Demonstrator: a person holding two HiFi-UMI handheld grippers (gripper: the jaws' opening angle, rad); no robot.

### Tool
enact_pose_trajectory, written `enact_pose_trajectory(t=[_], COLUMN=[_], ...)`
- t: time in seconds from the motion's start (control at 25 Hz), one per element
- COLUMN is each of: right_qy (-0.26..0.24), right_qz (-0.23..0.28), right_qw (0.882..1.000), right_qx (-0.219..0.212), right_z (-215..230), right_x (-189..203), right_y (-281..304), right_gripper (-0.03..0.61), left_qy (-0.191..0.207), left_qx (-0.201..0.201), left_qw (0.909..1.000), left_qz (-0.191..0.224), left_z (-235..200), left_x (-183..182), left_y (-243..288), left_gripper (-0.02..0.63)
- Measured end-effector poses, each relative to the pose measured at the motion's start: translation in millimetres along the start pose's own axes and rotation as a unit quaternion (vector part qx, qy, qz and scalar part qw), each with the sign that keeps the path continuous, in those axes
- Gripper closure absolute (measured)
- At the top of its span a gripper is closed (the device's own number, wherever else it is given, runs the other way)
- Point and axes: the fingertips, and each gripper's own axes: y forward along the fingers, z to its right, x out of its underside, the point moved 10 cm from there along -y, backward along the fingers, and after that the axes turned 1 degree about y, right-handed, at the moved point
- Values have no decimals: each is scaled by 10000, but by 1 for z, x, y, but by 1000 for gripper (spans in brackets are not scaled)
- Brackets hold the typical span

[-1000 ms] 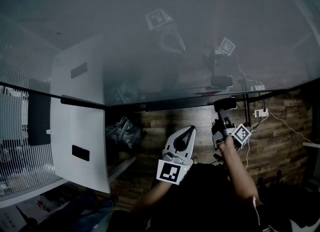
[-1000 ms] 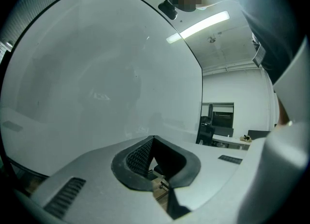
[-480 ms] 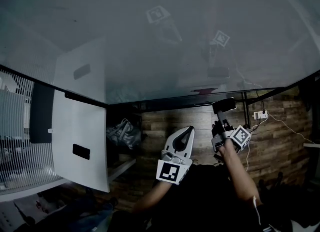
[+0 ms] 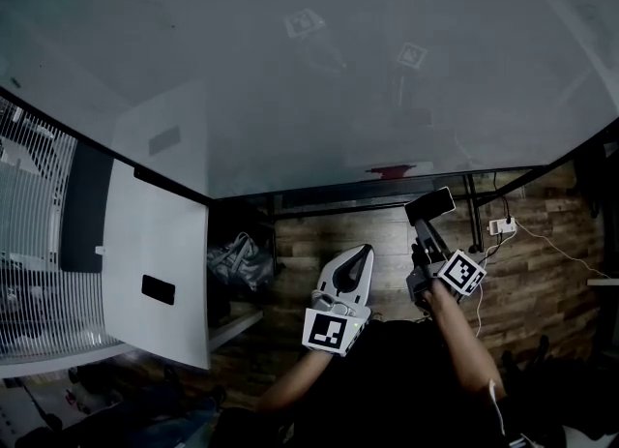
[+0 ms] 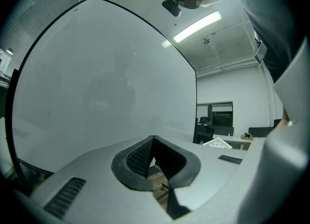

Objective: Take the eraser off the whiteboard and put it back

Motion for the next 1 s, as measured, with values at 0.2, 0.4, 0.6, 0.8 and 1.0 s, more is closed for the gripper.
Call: enact_pose_trajectory(t=[0.2, 0.4, 0.6, 0.8, 1.0], right_qy=[-862, -1683, -2602, -3247, -3841], right_qz=[-81, -124, -61, 12, 80], right_qw=[9962, 9855, 9655, 9458, 9232], right_qx=[-104, -167, -85, -18, -36], right_z=[-18, -35, -52, -66, -86], right_x=[2, 8, 16, 24, 33], right_y=[-16, -30, -47, -65, -84], right_gripper=[447, 446, 447, 446, 446], left_qy=[-2, 155, 244, 276, 283], left_qx=[-60, -112, -140, -183, -233], left_qw=[10000, 9998, 9996, 9995, 9993], left_qz=[43, -6, -23, -7, 15], left_z=[7, 12, 18, 21, 30], left_x=[0, 6, 6, 5, 7], left_y=[-12, -23, -34, -42, -52], left_gripper=[606, 606, 606, 606, 606])
